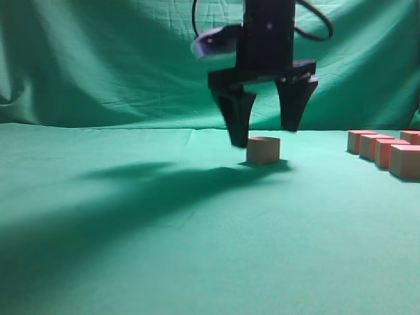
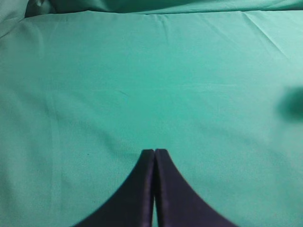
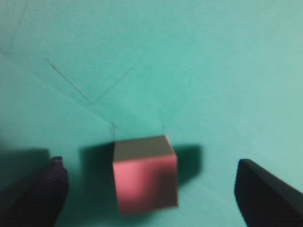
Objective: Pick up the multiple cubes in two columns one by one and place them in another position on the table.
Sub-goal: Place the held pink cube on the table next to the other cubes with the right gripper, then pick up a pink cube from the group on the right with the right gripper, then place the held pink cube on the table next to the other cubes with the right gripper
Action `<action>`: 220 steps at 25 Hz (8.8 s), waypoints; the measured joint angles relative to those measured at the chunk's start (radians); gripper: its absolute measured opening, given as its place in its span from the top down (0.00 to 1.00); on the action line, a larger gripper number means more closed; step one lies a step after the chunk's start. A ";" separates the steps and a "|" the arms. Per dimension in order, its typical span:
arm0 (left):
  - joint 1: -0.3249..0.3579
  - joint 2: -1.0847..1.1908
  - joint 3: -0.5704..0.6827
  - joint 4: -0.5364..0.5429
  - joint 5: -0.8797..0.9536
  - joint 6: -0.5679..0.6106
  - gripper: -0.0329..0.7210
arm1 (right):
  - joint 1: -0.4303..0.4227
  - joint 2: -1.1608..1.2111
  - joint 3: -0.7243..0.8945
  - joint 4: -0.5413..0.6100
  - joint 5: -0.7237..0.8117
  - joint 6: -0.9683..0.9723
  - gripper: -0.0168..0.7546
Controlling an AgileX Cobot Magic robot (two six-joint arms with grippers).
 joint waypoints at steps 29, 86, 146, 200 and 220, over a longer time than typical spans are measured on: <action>0.000 0.000 0.000 0.000 0.000 0.000 0.96 | -0.251 -0.877 0.400 -0.171 0.145 0.165 0.27; 0.000 0.000 0.000 0.000 0.000 0.000 0.96 | -0.526 -0.474 0.837 0.093 -0.242 0.102 0.63; 0.000 0.000 0.000 0.000 0.000 0.000 0.96 | 0.045 0.141 -0.253 0.032 0.096 -0.615 0.63; 0.000 0.000 0.000 0.000 0.000 0.000 0.96 | 0.023 0.171 -0.259 0.130 0.063 -0.659 0.18; 0.000 0.000 0.000 0.000 0.000 0.000 0.96 | 0.020 -0.177 -0.259 0.051 0.129 -0.300 0.11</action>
